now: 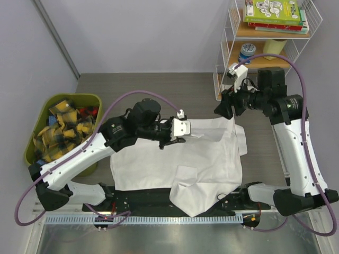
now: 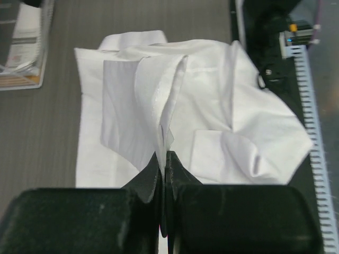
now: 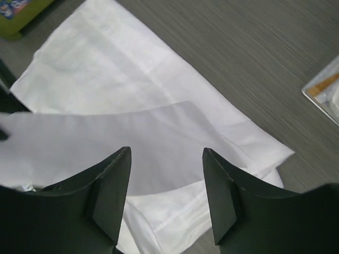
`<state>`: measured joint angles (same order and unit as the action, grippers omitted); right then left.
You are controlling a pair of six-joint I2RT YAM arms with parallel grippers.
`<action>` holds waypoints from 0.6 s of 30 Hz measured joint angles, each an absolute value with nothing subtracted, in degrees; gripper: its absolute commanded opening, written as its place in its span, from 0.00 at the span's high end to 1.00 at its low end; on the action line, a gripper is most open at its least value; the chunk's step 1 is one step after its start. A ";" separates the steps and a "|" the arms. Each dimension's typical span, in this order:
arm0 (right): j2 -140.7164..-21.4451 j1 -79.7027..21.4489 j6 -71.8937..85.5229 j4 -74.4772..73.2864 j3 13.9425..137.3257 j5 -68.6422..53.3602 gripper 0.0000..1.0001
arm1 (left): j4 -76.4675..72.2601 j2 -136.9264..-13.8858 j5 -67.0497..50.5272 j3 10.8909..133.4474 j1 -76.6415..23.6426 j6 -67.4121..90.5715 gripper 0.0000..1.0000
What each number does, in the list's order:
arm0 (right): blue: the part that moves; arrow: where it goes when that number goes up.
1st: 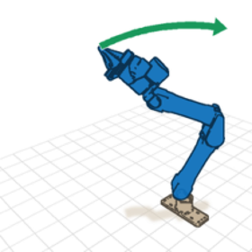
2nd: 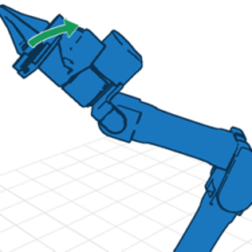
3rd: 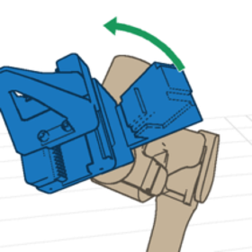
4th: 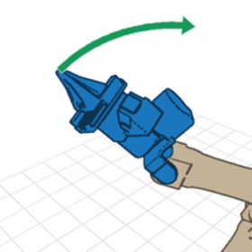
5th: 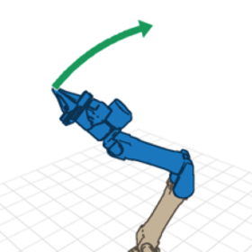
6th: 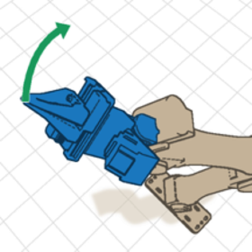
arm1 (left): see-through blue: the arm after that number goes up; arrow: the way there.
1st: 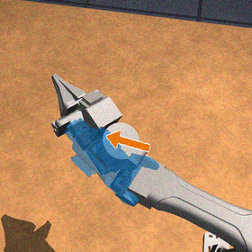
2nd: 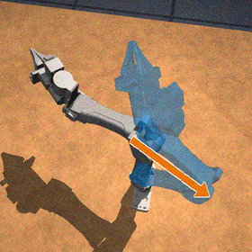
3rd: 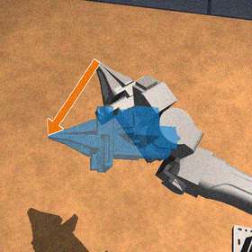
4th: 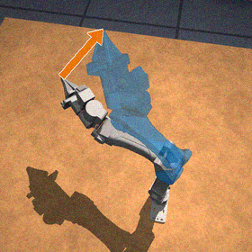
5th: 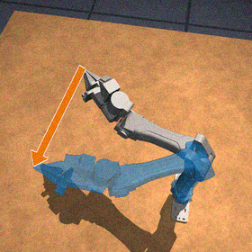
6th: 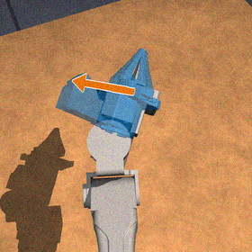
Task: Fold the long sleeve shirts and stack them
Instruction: Fold the shirt
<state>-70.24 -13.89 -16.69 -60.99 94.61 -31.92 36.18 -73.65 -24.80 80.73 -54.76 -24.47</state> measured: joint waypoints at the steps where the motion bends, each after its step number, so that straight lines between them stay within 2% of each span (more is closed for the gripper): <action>1: -70.87 -11.84 -17.50 -61.12 94.61 -31.88 0.48 | 37.85 -72.86 -26.52 80.82 -55.64 -24.49 1.00; 5: -76.93 -5.93 -21.15 -61.32 93.65 -31.03 0.53 | 42.24 -72.42 -32.64 80.93 -59.22 -24.45 1.00; 10: -86.02 -4.29 -25.32 -60.73 87.68 -28.69 0.57 | 44.91 -73.52 -37.58 80.93 -63.09 -23.66 1.00; 18: -92.68 -4.27 -28.60 -58.06 84.84 -26.37 0.60 | 39.64 -75.85 -36.36 80.31 -63.75 -15.44 1.00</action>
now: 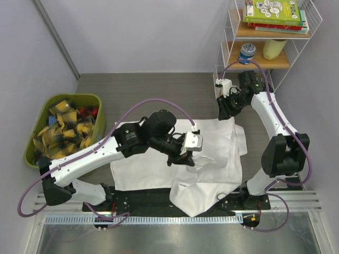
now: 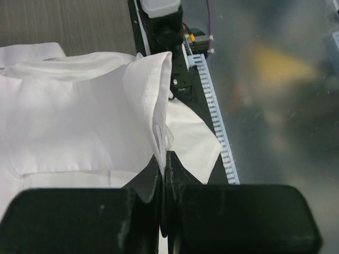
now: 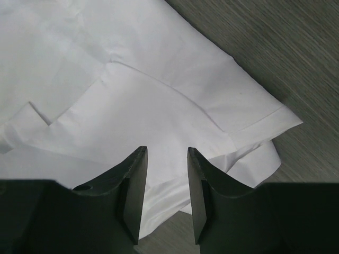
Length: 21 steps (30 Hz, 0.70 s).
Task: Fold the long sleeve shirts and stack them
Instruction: Fold the shirt
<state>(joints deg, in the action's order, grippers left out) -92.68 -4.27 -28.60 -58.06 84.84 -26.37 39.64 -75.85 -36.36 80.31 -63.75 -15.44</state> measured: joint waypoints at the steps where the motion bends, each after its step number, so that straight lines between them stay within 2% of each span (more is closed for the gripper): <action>1: -93.34 -4.27 -28.80 -57.19 84.62 -25.69 0.61 | 37.93 -76.31 -35.81 80.31 -62.98 -13.69 1.00; 8: -101.06 -4.25 -29.23 -51.11 83.26 -19.73 0.66 | 27.62 -79.64 -32.12 78.00 -48.21 -4.14 1.00; 15: -110.21 -4.23 -30.09 -45.65 82.06 -12.93 0.69 | 21.74 -79.48 -26.57 65.78 -36.91 -0.56 1.00; 21: -112.05 -3.99 -31.46 -44.18 81.38 -9.34 0.69 | 18.72 -78.35 -22.35 55.59 -30.20 1.56 1.00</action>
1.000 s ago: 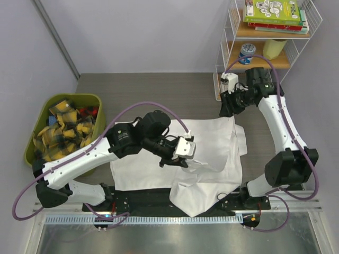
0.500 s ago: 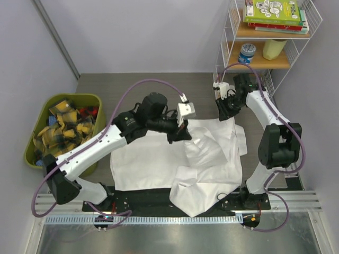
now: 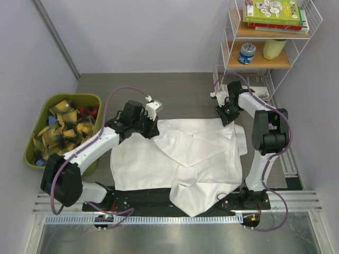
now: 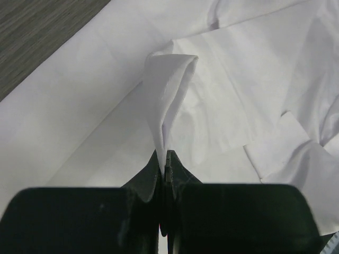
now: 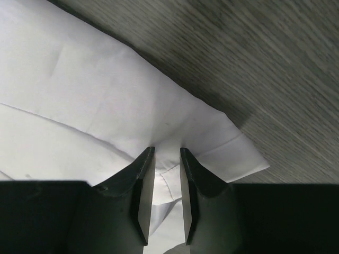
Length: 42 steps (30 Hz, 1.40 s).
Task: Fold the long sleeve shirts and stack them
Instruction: Fold the shirt
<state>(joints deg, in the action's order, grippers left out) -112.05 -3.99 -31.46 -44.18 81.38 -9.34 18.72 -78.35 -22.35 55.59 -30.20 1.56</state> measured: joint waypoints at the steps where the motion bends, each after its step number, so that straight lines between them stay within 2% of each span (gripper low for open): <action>1: -112.05 -3.99 -31.68 -43.99 81.34 -8.95 0.69 | 18.28 -77.87 -21.82 54.15 -29.06 1.87 1.00; 12: -112.05 -3.79 -34.26 -42.92 79.70 -5.58 0.70 | 11.55 -72.42 -18.94 45.58 -21.06 4.08 0.98; 15: -112.05 -3.66 -34.50 -42.92 79.70 -5.34 0.69 | 10.94 -72.27 -17.65 44.10 -19.97 4.32 0.85; 16: -112.05 -3.64 -34.59 -42.92 79.70 -5.37 0.68 | 10.98 -72.27 -17.17 43.62 -19.75 4.36 0.73; 18: -112.05 -3.62 -34.72 -43.05 79.70 -5.58 0.65 | 11.77 -72.29 -16.10 43.20 -19.40 4.54 0.65; 19: -112.05 -3.62 -34.76 -43.22 79.70 -5.74 0.64 | 12.38 -72.29 -15.66 43.20 -19.27 4.54 0.56; 24: -111.04 -3.81 -34.94 -46.26 79.83 -8.54 0.60 | 17.26 -71.37 -14.26 43.20 -17.23 3.42 0.42; 29: -106.45 -4.62 -34.96 -50.13 80.68 -10.94 0.58 | 22.00 -69.67 -11.64 44.62 -15.55 0.60 0.41; 32: -104.14 -5.37 -35.03 -51.33 81.32 -12.12 0.58 | 23.05 -70.61 -10.55 46.81 -15.40 -1.85 0.45; 37: -102.72 -7.86 -35.07 -53.01 80.66 -13.43 0.60 | 25.04 -78.04 -10.63 52.73 -15.40 -5.78 0.48; 42: -102.72 -11.40 -34.83 -51.79 75.02 -12.82 0.60 | 29.12 -86.72 -10.46 57.45 -15.42 -8.49 0.50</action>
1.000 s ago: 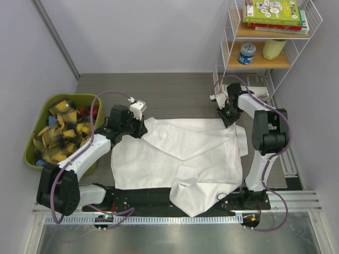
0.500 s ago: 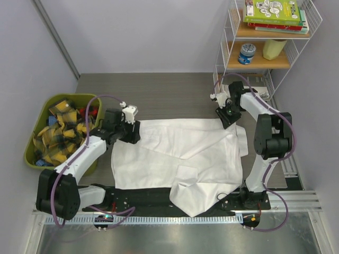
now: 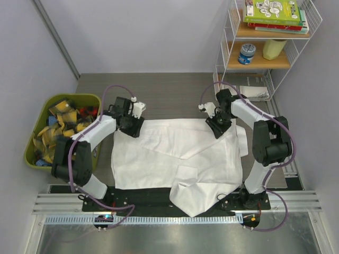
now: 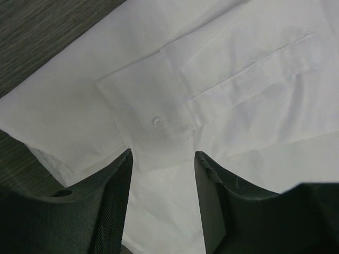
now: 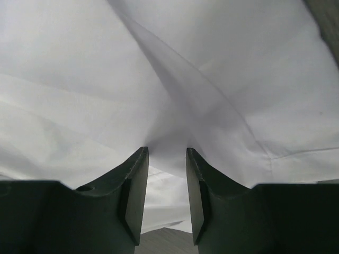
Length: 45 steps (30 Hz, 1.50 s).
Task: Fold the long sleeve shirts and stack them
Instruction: Fold the shirt
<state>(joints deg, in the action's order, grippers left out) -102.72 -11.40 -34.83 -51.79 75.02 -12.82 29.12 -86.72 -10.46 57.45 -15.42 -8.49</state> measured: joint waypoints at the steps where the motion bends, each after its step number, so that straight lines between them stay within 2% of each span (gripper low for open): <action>1: -102.91 -11.92 -34.72 -51.44 73.95 -12.29 0.60 | 29.91 -88.77 -10.20 58.30 -15.42 -9.10 0.50; 7: -108.88 -11.70 -33.98 -46.98 73.56 -7.70 0.61 | 33.12 -100.68 -7.57 62.13 -15.22 -10.41 0.54; 12: -114.43 -11.25 -33.12 -46.37 81.54 -4.93 0.61 | 35.48 -107.39 -6.85 71.18 -13.47 -10.55 0.55; 15: -117.91 -11.09 -32.82 -45.63 87.02 -4.45 0.54 | 35.57 -111.42 -7.55 76.77 -11.73 -10.85 0.50; 17: -118.93 -11.00 -32.88 -44.82 89.23 -4.60 0.41 | 35.44 -112.75 -9.37 79.11 -10.66 -11.62 0.45; 18: -118.98 -10.87 -32.84 -45.06 89.65 -5.30 0.30 | 35.59 -112.73 -10.59 79.20 -10.39 -12.10 0.39; 21: -116.73 -10.70 -32.95 -48.40 89.76 -9.02 0.22 | 37.06 -109.58 -17.34 77.52 -9.72 -12.91 0.30; 26: -103.94 -10.68 -33.23 -55.66 88.14 -18.04 0.25 | 38.65 -93.51 -29.69 69.89 -12.43 -15.68 0.24; 29: -93.67 -11.16 -35.03 -59.16 83.68 -22.41 0.27 | 38.68 -82.48 -33.39 65.84 -20.27 -19.31 0.23; 32: -88.09 -11.62 -37.80 -63.18 77.21 -24.77 0.28 | 38.54 -76.97 -35.42 63.51 -30.17 -21.71 0.24; 37: -87.92 -12.01 -39.48 -66.96 66.35 -25.76 0.28 | 36.93 -78.28 -36.16 58.78 -37.87 -22.26 0.25; 45: -86.35 -12.01 -40.64 -68.84 64.75 -28.08 0.26 | 28.62 -88.16 -35.64 57.82 -45.80 -17.28 0.25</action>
<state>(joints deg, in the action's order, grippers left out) -86.35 -12.01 -40.64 -68.84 64.75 -28.08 28.62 -88.16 -35.64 57.82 -45.80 -17.28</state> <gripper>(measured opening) 0.726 0.745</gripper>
